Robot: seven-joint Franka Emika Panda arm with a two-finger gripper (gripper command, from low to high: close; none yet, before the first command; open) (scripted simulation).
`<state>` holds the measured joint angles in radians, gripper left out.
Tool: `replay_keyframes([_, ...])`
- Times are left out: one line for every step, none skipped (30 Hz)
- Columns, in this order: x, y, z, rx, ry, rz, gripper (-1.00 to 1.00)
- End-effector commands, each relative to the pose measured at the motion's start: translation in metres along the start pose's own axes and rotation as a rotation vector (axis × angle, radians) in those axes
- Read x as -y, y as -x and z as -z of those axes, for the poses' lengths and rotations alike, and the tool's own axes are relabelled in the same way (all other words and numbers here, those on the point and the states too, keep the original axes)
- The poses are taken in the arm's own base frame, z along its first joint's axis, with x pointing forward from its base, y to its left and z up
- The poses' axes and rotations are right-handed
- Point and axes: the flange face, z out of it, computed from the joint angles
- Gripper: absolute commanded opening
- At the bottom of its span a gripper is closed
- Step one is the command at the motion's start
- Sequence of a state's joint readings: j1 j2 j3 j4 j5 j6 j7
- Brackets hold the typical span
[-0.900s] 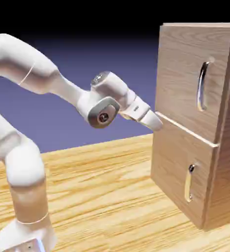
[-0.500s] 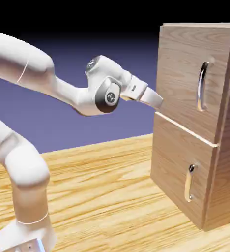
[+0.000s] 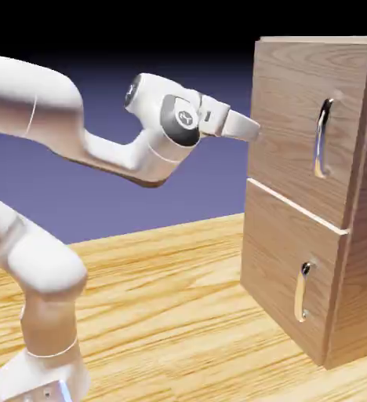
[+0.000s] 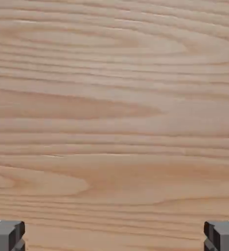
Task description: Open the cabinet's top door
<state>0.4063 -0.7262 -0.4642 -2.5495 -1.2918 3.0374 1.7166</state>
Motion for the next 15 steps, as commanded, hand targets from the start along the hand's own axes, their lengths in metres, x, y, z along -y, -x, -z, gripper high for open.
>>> replay_keyframes([0.0, -0.002, 0.001, -0.01, -0.009, -0.001, 0.0])
replay_keyframes([-0.001, -0.005, 0.003, -0.02, -0.018, -0.002, 0.0])
replay_keyframes([-0.002, -0.007, 0.004, -0.029, -0.027, -0.003, 0.0])
replay_keyframes([-0.003, -0.01, 0.005, -0.039, -0.036, -0.004, 0.0])
replay_keyframes([-0.005, -0.012, 0.006, -0.048, -0.045, -0.005, 0.0])
replay_keyframes([-0.006, -0.015, 0.007, -0.057, -0.054, -0.007, 0.0])
replay_keyframes([-0.008, -0.017, 0.008, -0.067, -0.062, -0.008, 0.0])
replay_keyframes([-0.01, -0.02, 0.008, -0.076, -0.071, -0.01, 0.0])
replay_keyframes([-0.012, -0.022, 0.009, -0.085, -0.079, -0.012, 0.0])
replay_keyframes([-0.014, -0.025, 0.009, -0.094, -0.087, -0.014, 0.0])
replay_keyframes([-0.017, -0.027, 0.009, -0.102, -0.095, -0.016, 0.0])
replay_keyframes([-0.02, -0.03, 0.009, -0.111, -0.103, -0.018, 0.0])
replay_keyframes([-0.022, -0.032, 0.009, -0.119, -0.111, -0.02, 0.0])
replay_keyframes([-0.026, -0.034, 0.009, -0.127, -0.118, -0.022, 0.0])
replay_keyframes([-0.029, -0.037, 0.009, -0.135, -0.126, -0.024, 0.0])
